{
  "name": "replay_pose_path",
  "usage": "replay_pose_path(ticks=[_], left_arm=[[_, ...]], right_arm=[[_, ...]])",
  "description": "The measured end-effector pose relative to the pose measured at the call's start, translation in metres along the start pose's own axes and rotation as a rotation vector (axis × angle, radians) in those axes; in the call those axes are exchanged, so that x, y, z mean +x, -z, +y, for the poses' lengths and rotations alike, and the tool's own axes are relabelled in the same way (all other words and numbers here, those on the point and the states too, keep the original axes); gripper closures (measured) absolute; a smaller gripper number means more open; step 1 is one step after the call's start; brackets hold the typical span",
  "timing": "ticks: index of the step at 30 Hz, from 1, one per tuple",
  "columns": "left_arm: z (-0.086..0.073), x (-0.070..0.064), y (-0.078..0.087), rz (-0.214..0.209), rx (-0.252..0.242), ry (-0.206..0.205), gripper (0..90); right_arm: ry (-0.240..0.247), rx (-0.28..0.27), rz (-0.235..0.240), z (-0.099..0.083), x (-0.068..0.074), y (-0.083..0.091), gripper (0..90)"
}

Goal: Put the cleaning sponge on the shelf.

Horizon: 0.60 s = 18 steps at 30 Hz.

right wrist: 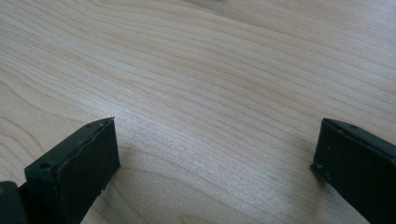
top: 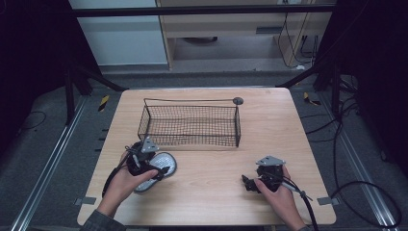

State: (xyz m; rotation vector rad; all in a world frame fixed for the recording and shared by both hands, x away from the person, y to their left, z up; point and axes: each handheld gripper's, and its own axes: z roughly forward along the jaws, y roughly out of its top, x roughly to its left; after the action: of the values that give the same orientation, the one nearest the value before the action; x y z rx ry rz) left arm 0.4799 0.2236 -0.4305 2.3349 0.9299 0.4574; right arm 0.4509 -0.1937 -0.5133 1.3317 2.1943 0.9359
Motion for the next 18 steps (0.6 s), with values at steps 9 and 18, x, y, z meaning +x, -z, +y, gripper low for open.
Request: replay_pose_path(ticks=[9, 18], left_arm=[[-0.004, 0.0078, 0.0073, -0.007, 0.043, -0.02, 3.9], [-0.0054, 0.0076, 0.007, -0.007, 0.071, -0.029, 4.1]], right_arm=[[0.003, 0.001, 0.002, 0.0004, -0.0004, -0.0001, 0.4], [0.009, 0.0, 0.008, 0.0003, -0.0012, -0.0002, 0.4]])
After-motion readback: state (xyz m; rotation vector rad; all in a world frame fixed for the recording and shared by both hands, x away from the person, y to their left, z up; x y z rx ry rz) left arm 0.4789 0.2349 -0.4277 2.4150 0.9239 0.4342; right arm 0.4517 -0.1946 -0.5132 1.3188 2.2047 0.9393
